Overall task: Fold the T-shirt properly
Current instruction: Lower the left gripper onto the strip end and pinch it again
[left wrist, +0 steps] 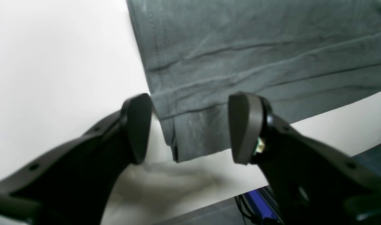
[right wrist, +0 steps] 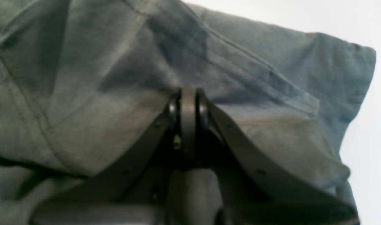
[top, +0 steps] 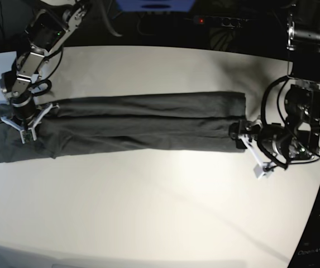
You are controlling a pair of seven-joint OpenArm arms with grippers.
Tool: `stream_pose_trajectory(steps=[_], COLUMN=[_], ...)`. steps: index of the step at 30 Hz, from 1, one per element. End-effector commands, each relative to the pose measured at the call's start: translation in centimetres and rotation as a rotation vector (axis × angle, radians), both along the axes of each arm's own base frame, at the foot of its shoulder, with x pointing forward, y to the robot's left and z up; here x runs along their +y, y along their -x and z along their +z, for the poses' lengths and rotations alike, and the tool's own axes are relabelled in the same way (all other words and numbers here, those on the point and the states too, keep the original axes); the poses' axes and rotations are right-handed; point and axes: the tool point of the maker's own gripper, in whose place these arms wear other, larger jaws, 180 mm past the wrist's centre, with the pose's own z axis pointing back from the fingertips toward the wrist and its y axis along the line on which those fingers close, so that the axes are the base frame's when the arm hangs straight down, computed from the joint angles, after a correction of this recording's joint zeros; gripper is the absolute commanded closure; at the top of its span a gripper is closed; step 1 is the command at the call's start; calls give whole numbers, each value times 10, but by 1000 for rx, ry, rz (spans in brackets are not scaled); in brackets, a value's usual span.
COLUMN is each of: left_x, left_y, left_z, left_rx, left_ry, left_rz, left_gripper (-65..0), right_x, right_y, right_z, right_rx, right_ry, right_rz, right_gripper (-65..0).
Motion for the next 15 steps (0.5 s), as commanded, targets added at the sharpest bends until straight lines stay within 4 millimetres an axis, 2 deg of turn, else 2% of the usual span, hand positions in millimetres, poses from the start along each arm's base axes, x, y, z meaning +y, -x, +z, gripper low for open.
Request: stream_pose_trajectory(steps=[1, 8, 10, 15], left_x=[14, 27, 27, 24], left_y=[-11, -10, -6, -9], left_z=[14, 13, 9, 6], left_rx=[-44, -42, -32, -58], left_ry=[-21, -50, -48, -37], left_rz=[9, 19, 20, 30], left_gripper=[-383, -383, -383, -383], right_x=[-1, -1, -1, 0], right_y=[13, 13, 13, 14], right_z=[-14, -14, -14, -15], right_rx=[98, 98, 98, 99], right_ry=[15, 15, 15, 14], right_rz=[11, 11, 11, 11], right_gripper=[-4, -4, -4, -4])
